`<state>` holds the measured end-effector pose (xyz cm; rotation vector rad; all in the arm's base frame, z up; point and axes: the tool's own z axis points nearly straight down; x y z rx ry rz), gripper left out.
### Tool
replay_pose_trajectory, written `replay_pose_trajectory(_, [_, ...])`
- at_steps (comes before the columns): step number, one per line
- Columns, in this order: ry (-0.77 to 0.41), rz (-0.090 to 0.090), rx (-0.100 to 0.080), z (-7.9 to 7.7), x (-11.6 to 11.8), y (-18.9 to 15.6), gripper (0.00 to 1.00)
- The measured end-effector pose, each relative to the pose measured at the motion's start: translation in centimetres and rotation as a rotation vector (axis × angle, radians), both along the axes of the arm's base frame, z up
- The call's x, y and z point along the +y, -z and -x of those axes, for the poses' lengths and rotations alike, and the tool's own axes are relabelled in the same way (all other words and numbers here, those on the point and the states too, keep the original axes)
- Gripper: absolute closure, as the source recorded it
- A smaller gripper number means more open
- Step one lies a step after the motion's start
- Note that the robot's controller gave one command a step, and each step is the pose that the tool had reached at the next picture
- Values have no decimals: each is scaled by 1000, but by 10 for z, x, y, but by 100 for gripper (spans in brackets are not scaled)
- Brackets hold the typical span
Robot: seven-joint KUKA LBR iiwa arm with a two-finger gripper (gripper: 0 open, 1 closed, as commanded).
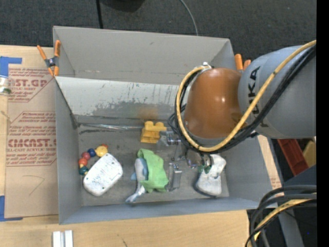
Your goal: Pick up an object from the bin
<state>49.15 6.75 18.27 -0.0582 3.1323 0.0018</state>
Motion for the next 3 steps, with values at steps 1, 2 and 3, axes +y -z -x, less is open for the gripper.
replay_pose_trajectory(1, [-125, 1, 6, -4, 13, 50, 0])
replay_pose_trajectory(2, [-111, -1, -9, 2, 37, 110, 100])
replay_pose_trajectory(3, [-111, -1, -9, 2, 37, 110, 100])
